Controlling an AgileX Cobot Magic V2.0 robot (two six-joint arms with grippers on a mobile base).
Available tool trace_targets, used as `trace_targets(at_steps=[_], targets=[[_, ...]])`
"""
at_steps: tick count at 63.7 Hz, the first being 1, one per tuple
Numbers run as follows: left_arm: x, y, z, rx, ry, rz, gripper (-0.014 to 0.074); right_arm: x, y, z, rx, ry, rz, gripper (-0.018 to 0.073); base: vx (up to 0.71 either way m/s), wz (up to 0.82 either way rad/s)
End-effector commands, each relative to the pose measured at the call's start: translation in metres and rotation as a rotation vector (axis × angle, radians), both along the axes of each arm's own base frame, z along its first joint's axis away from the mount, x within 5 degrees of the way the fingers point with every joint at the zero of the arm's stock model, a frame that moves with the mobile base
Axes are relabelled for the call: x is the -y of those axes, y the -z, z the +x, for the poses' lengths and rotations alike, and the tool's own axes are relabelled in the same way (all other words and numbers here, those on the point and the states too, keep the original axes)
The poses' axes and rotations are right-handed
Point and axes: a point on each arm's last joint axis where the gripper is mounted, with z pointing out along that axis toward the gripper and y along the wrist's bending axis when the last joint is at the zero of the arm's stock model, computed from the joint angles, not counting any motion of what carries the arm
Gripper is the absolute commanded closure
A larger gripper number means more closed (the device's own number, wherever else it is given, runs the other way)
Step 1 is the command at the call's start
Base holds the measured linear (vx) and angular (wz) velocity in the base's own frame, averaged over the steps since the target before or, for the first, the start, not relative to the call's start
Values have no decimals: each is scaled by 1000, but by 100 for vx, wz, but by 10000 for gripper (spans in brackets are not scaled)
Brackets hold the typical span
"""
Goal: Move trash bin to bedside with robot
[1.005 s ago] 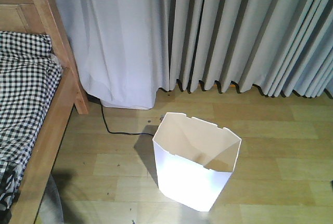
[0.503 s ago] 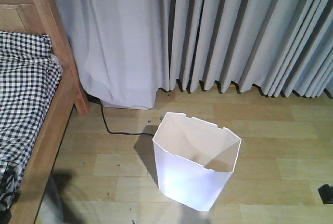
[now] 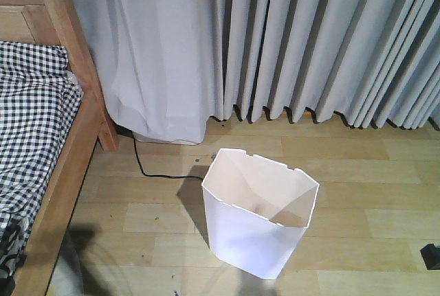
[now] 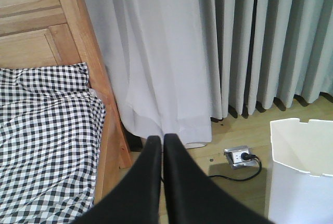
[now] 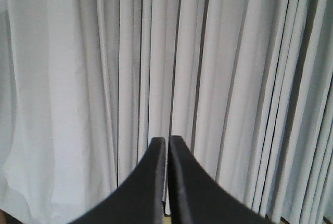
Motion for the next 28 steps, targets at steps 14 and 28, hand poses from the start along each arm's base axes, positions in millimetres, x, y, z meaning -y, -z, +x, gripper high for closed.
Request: trace_targets(at_steps=[14, 28], targets=[[0, -1, 1, 71, -1, -9, 603, 0, -6, -1, 84, 1, -9, 567, 0, 0], [0, -1, 1, 71, -1, -9, 603, 0, -5, -1, 82, 1, -9, 567, 0, 0]])
